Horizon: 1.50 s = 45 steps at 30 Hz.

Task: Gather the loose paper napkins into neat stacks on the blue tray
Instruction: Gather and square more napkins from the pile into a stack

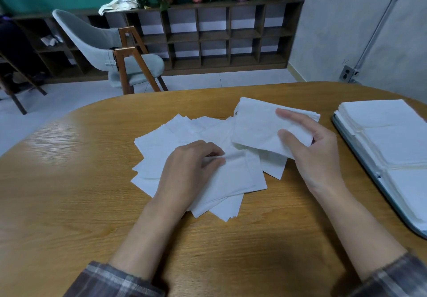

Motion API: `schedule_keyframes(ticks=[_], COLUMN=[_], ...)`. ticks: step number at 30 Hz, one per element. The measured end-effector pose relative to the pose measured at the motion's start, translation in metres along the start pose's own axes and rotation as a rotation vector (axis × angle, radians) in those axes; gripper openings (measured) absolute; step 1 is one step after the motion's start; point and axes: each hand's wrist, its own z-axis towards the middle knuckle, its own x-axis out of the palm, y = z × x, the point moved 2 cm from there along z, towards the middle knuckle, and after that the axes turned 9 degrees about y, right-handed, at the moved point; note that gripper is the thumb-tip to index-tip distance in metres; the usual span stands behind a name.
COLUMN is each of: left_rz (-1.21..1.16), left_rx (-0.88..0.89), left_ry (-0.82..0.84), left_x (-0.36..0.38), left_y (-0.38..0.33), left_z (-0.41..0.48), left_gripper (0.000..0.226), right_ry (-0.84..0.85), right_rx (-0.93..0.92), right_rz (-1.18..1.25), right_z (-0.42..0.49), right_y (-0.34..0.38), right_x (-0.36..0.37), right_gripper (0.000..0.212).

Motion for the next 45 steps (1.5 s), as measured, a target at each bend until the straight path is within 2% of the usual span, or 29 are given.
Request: schedule_keyframes(ticks=[8,13,15,17,19,21,26,31,33,40,45], left_rz=[0.096,0.005,-0.156,-0.306,-0.374,-0.394,-0.442,-0.557,-0.557,-0.533,-0.422], left_rx=[0.148,0.183,0.17,0.138,0.116,0.105,0.032,-0.039,-0.047,-0.037,-0.068], left_ry=[-0.142,-0.122,-0.105,-0.095,-0.103,-0.112,-0.098,-0.129,-0.121,-0.128,-0.199], left_x=[-0.002,-0.009,-0.012,-0.013,-0.013,-0.012,-0.017,-0.021,-0.02,-0.017,-0.018], left_y=[-0.002,-0.012,-0.02,-0.026,-0.03,-0.031,-0.026,-0.027,-0.027,-0.03,-0.023], left_z=[-0.001,0.0,-0.002,-0.003,-0.003,-0.005,0.0,0.001,0.0,0.0,-0.001], left_gripper=[0.004,0.009,0.006,0.006,0.007,0.01,0.02,0.02,0.02,0.02,0.028], right_ry=[-0.013,0.039,0.109,0.255,0.4,0.465,0.294,0.426,0.447,0.471,0.357], right_rx=[-0.022,-0.031,-0.048,-0.063,-0.073,-0.04,0.053,0.097,0.089,0.09,0.061], right_rz=[-0.026,-0.028,0.018,0.085,0.093,0.128,0.174,0.23,0.234,0.162,0.281], right_z=[0.0,-0.001,-0.001,-0.004,-0.009,-0.012,-0.006,-0.009,-0.011,-0.013,-0.01], right_y=[0.0,0.001,0.004,0.008,0.01,0.009,0.004,0.007,0.009,0.011,0.012], right_x=[0.001,0.002,0.004,0.009,0.017,0.025,0.022,0.025,0.027,0.03,0.026], right_gripper=[0.037,0.035,0.028,0.025,0.025,0.017,0.017,0.054,0.06,0.059,0.059])
